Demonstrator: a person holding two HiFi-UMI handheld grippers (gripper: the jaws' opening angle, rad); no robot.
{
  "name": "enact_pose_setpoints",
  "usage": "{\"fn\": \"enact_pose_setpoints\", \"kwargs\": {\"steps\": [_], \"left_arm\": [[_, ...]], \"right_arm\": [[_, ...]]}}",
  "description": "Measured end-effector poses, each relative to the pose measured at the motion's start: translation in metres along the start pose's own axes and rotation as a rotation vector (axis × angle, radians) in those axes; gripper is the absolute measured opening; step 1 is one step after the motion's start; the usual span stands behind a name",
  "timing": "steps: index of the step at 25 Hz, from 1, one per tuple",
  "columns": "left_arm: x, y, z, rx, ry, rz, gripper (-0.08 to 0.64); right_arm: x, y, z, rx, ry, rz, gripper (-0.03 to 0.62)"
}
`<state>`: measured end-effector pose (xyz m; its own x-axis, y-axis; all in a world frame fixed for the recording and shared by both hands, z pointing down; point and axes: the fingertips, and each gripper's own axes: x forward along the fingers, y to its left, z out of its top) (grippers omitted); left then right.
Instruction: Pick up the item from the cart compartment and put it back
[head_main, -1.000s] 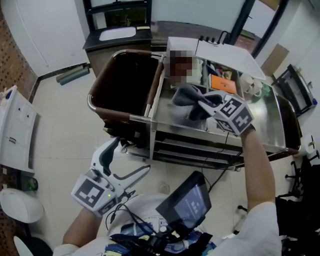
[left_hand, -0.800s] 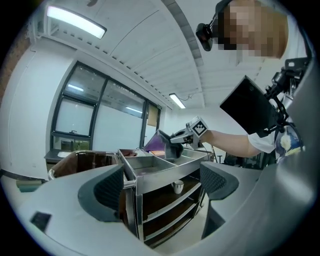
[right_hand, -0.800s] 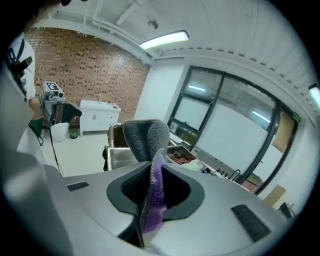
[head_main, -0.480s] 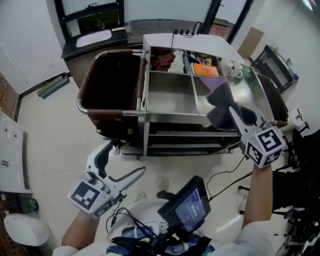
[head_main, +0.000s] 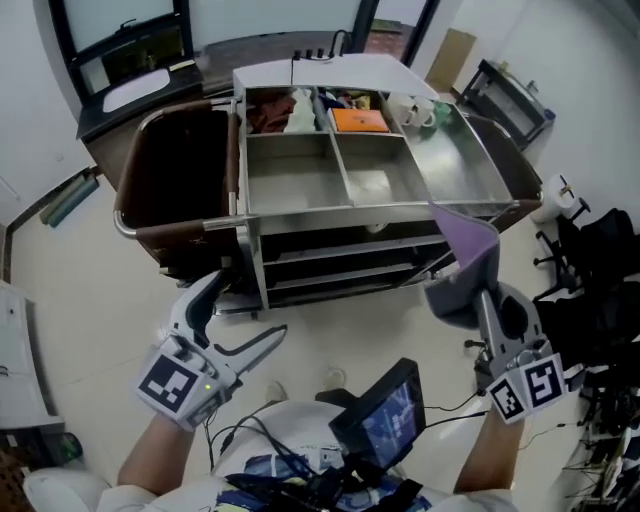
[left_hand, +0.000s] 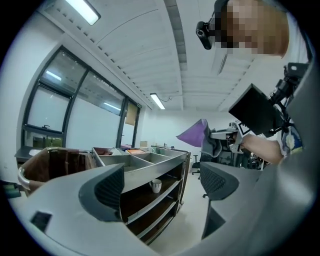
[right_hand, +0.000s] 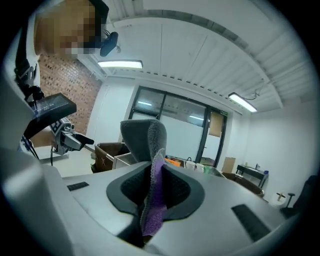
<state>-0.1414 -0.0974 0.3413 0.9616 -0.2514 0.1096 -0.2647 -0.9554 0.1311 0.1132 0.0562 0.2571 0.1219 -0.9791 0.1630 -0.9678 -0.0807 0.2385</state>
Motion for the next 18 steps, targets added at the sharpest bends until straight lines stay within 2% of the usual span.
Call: {"fn": "enact_pose_setpoints", "kwargs": {"steps": [5,8,11,18], "left_arm": [[0.028,-0.019,-0.002,0.017,0.045,0.005,0.468],[0.046,-0.04,0.009,-0.009,0.003,-0.027,0.469],[0.064,-0.057,0.014,-0.012,-0.005,-0.049,0.469],[0.095,-0.078,0.012,-0.009,0.018,-0.026,0.469]], "right_arm": [[-0.036,-0.016,-0.008,0.06,-0.038,-0.041,0.061],[-0.047,-0.033,-0.011,0.069,-0.05,-0.043,0.061],[-0.054,-0.05,-0.016,0.073,-0.059,-0.044,0.061],[-0.054,-0.094,-0.027,0.064,-0.081,-0.015,0.061]]}}
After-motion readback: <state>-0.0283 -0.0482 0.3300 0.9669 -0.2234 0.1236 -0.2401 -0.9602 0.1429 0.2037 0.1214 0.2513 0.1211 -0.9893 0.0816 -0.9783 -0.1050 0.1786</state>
